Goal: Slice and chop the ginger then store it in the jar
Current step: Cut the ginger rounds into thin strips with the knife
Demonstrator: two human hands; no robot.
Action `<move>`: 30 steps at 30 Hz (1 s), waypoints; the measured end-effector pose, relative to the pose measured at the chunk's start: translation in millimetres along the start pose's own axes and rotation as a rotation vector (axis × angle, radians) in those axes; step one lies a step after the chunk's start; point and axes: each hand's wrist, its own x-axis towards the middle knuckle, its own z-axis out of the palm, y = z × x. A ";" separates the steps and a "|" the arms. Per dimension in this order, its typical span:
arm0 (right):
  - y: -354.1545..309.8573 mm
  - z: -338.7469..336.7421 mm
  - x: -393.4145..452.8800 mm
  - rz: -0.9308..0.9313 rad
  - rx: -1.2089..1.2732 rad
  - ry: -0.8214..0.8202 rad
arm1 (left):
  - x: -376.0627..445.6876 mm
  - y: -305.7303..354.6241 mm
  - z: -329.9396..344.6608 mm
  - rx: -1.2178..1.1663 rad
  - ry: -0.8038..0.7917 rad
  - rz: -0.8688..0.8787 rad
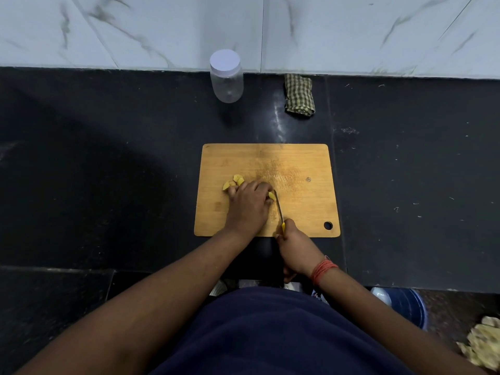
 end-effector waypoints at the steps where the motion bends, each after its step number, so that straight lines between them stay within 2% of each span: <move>1: -0.4 0.8 -0.5 -0.006 -0.003 -0.006 | 0.5 -0.2 0.3 -0.009 -0.006 -0.009; 17: -3.8 0.1 -5.5 0.034 0.109 -0.044 | 2.0 -1.6 -1.0 -0.003 -0.004 -0.014; 30: -4.8 1.3 -13.7 0.015 0.067 -0.076 | -1.4 0.8 -0.9 -0.013 -0.010 -0.011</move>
